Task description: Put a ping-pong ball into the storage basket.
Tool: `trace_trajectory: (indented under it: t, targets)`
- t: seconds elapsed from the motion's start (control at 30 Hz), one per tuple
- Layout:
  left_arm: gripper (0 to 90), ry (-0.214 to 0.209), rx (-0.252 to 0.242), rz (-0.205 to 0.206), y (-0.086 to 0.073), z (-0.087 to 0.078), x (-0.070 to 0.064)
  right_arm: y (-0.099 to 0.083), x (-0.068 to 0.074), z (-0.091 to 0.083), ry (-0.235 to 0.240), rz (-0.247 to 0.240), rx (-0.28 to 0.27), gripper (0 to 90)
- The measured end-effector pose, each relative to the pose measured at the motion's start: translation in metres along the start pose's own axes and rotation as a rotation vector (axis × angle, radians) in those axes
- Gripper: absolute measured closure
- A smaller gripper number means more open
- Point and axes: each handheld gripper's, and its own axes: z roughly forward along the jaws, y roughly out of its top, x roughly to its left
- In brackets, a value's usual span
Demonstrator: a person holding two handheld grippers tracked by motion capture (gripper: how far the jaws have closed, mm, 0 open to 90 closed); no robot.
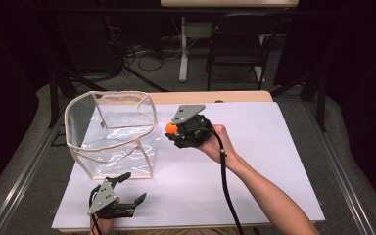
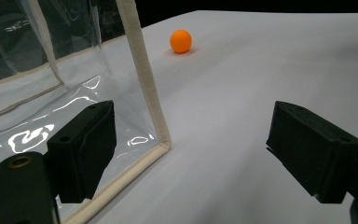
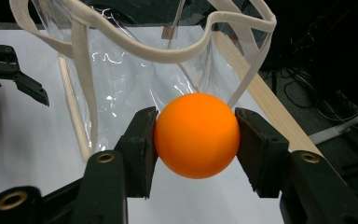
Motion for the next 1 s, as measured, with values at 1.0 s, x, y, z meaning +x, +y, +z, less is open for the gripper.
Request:
trace_trajectory:
  t: [1.0]
  targets:
    - [15.7,-0.005,0.002,0.005,0.0,0.0,0.0,0.031,-0.016,0.002,-0.021,-0.023,0.01,50.5]
